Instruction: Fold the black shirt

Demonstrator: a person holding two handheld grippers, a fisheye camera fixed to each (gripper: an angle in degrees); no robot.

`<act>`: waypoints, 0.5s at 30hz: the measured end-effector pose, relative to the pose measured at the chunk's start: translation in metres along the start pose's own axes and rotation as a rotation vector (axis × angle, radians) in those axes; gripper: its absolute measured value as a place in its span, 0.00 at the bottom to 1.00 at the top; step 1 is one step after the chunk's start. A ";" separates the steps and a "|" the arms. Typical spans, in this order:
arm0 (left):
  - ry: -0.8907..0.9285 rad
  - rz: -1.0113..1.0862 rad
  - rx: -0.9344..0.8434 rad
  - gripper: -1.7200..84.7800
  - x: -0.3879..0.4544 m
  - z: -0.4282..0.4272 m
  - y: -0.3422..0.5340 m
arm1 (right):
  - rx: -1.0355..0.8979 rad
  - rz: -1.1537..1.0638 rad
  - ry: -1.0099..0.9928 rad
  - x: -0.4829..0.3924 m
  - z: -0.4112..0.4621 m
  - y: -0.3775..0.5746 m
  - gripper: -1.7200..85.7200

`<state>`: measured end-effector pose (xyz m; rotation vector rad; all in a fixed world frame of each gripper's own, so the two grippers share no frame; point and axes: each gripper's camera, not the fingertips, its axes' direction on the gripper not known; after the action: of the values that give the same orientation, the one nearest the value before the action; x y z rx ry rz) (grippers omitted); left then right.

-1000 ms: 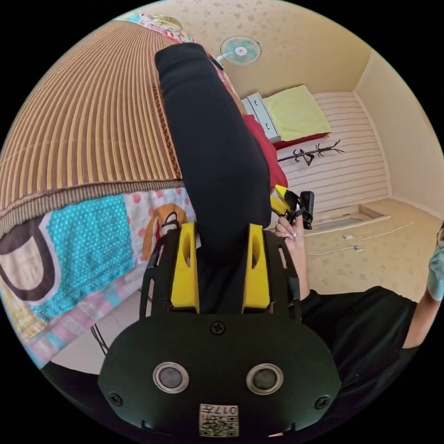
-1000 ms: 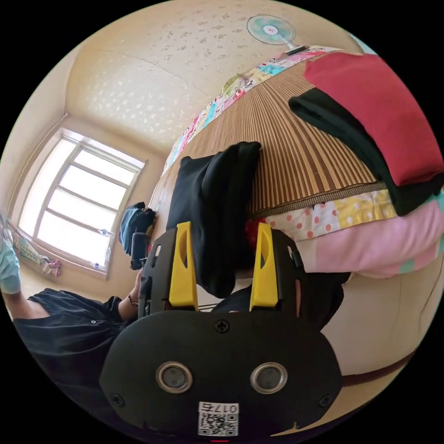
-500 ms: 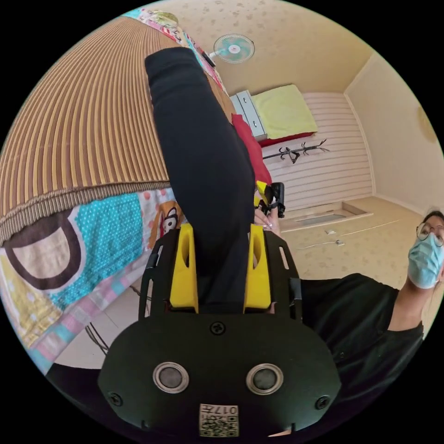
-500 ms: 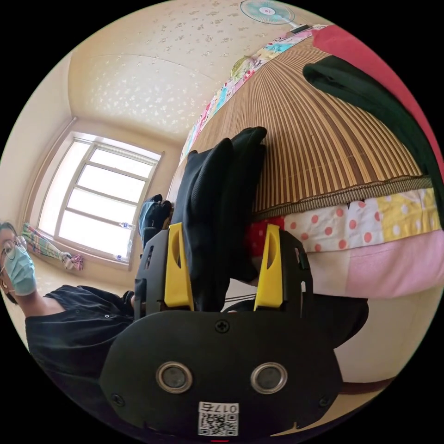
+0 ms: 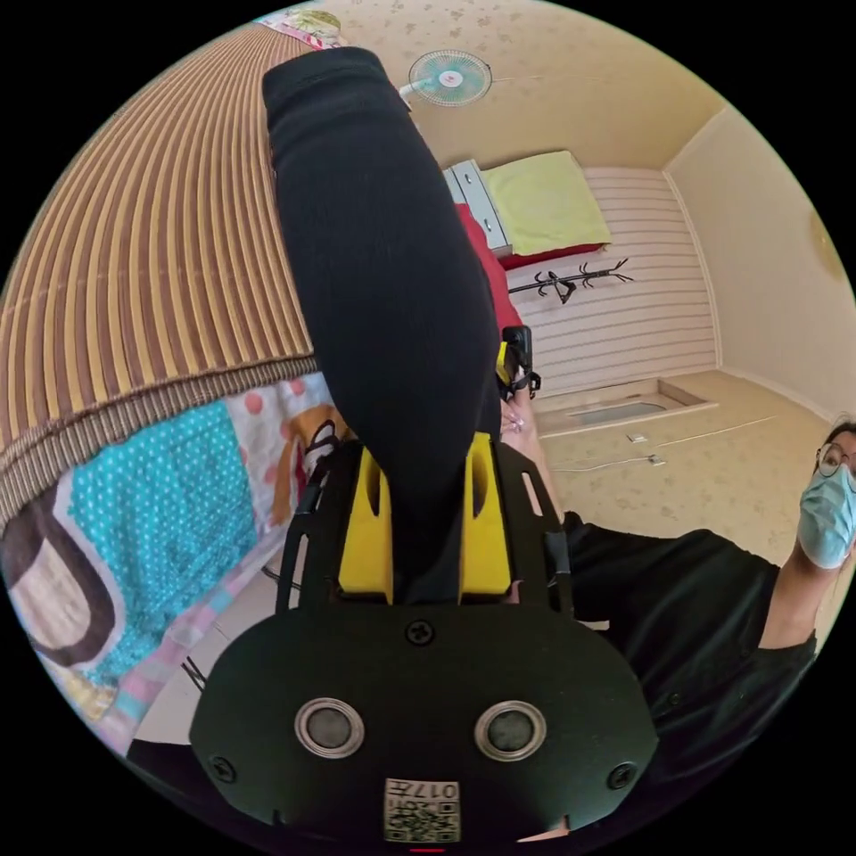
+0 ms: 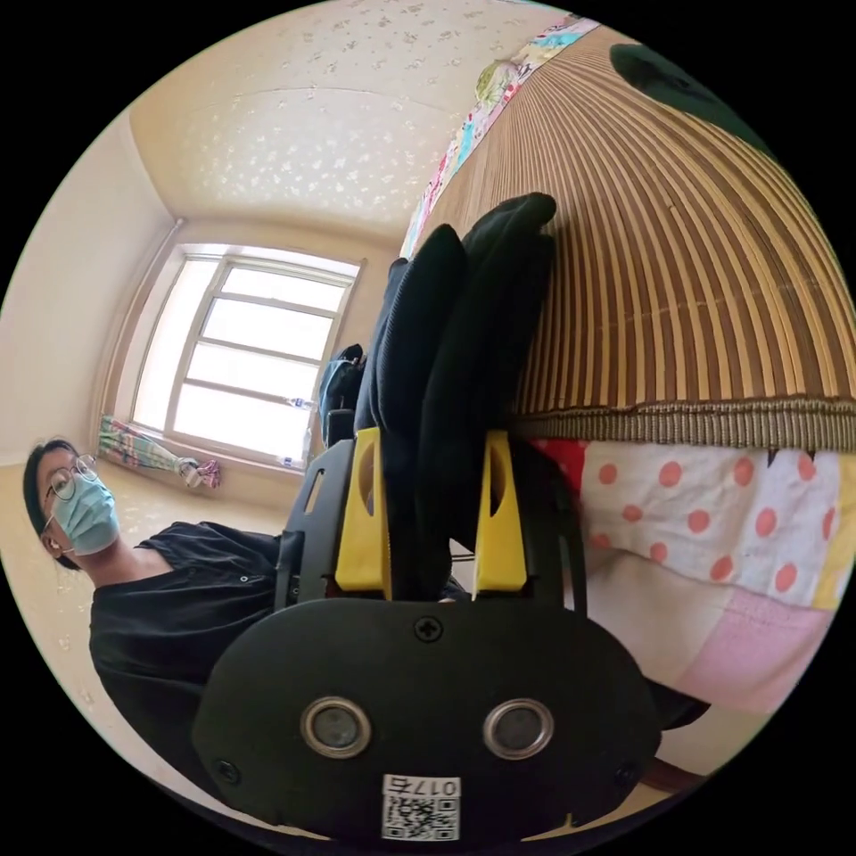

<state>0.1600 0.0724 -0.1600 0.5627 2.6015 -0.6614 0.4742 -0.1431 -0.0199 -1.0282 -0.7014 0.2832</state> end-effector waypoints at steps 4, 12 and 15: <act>-0.025 0.041 0.040 0.14 0.048 -0.015 -0.005 | -0.006 -0.027 -0.132 0.002 -0.004 0.021 0.16; -0.069 0.111 0.158 0.12 0.153 -0.104 0.010 | -0.024 -0.219 -0.292 -0.071 0.054 0.017 0.15; -0.093 0.113 0.234 0.12 0.179 -0.164 0.031 | -0.059 -0.306 -0.316 -0.119 0.117 -0.001 0.15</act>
<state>-0.0212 0.2324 -0.1214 0.7256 2.4019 -0.9373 0.3079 -0.1264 -0.0281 -0.9243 -1.1459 0.1594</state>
